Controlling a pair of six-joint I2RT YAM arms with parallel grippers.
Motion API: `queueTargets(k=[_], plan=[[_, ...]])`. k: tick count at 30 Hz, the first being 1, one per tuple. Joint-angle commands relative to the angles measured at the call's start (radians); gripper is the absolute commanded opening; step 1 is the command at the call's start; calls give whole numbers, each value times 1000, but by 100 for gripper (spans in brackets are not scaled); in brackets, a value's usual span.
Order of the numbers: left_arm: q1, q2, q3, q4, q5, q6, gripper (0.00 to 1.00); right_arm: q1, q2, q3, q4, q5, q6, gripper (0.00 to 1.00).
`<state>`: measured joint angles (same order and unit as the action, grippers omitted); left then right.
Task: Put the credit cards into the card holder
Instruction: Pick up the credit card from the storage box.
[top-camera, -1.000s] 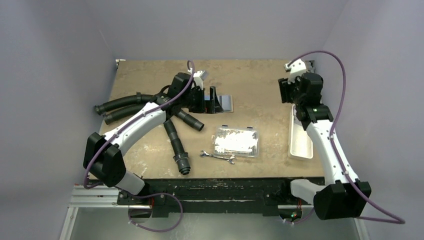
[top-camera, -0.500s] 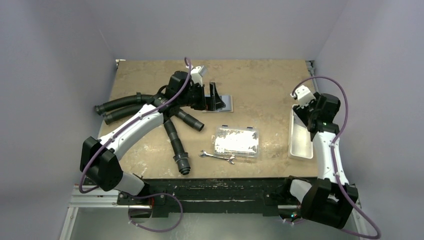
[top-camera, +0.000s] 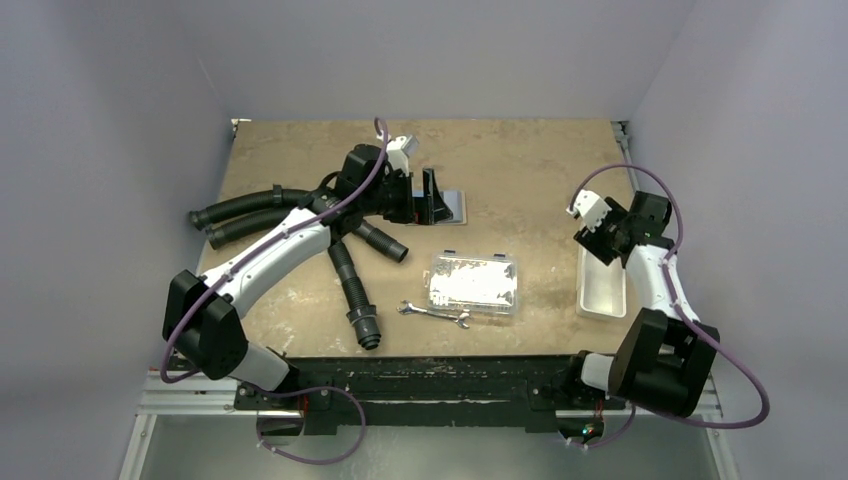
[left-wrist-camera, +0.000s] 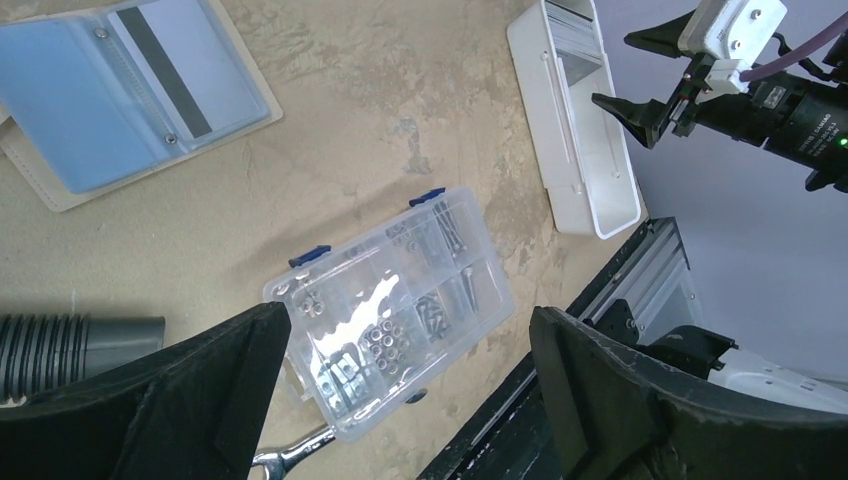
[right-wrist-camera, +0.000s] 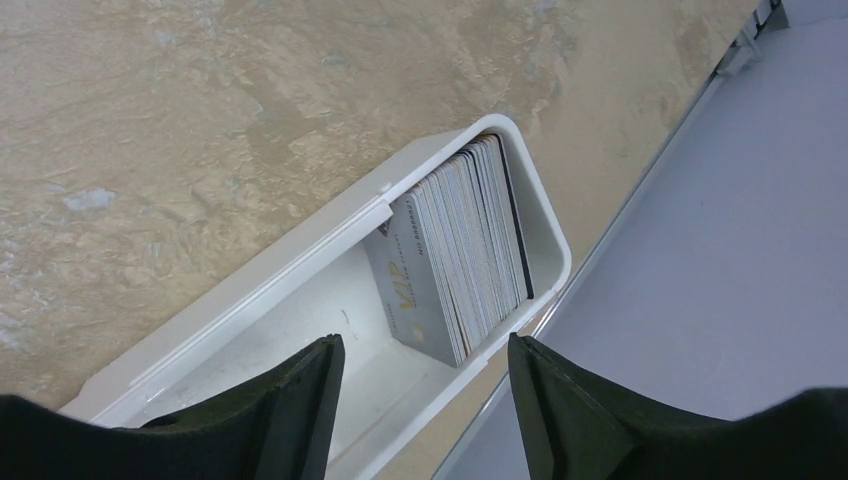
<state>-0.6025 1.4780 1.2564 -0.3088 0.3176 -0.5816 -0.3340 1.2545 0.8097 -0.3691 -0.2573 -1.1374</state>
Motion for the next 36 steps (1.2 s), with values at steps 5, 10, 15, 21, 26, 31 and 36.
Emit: queueTargets(k=[5,10,15,21,26,31,36], plan=[[4,17,43,8,2,32,100,-2,51,10,105,46,-90,70],[6,27,43,9,9,31,99,-3,81,-9,178,64,-96,72],[12,38,46,8,22,29,99,-3,109,-9,192,53,-112,72],[17,47,42,13,29,26,99,-3,145,-13,204,87,-133,71],[19,49,40,14,29,26,99,0,159,-36,243,99,-128,70],[21,53,40,16,35,25,99,3,158,-69,316,122,-123,69],[23,53,35,20,38,24,99,17,180,-88,395,167,-111,64]])
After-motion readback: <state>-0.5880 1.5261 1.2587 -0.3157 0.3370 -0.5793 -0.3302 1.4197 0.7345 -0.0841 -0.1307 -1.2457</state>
